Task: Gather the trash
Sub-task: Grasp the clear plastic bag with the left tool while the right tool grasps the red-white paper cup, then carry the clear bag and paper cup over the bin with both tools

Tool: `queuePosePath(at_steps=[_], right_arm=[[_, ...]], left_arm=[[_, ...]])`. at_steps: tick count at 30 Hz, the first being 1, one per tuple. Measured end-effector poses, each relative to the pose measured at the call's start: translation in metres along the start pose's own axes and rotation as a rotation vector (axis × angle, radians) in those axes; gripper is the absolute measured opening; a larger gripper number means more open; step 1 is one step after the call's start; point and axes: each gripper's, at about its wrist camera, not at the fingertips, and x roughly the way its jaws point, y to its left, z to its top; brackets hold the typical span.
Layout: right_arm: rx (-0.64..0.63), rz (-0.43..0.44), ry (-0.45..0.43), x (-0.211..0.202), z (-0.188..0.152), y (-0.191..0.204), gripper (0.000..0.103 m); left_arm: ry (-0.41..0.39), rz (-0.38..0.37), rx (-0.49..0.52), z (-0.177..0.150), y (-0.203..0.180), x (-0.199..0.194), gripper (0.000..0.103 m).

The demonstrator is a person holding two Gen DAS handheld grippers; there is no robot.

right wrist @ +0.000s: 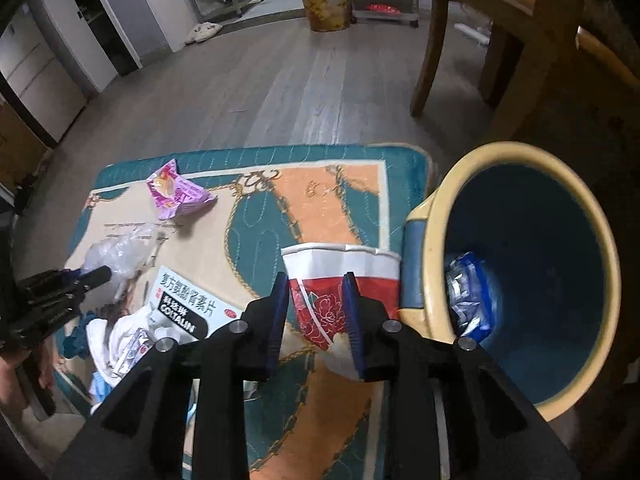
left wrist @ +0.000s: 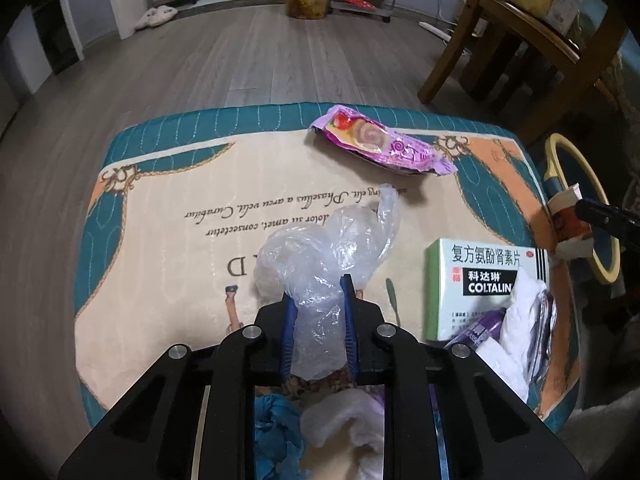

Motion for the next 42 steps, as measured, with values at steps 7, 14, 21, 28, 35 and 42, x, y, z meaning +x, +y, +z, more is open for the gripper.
queuePosePath(at_steps=[7, 14, 21, 28, 35, 42], right_arm=[[-0.044, -0.023, -0.024, -0.006, 0.002, 0.004, 0.013], [0.036, 0.054, -0.086, -0.033, 0.01, -0.009, 0.007], [0.097, 0.093, -0.123, -0.051, 0.013, -0.032, 0.007], [0.166, 0.076, -0.198, -0.089, 0.017, -0.077, 0.007], [0.249, 0.028, -0.261, -0.12, 0.008, -0.137, 0.007], [0.324, -0.038, -0.246, -0.121, -0.007, -0.184, 0.007]], left_arm=[[-0.037, -0.02, 0.007, 0.006, -0.009, -0.007, 0.021], [-0.14, -0.061, 0.0, 0.023, -0.025, -0.038, 0.021], [-0.213, -0.095, 0.104, 0.038, -0.08, -0.057, 0.021], [-0.234, -0.139, 0.191, 0.051, -0.138, -0.055, 0.021], [-0.246, -0.217, 0.257, 0.061, -0.203, -0.045, 0.021], [-0.221, -0.286, 0.345, 0.059, -0.268, -0.026, 0.021]])
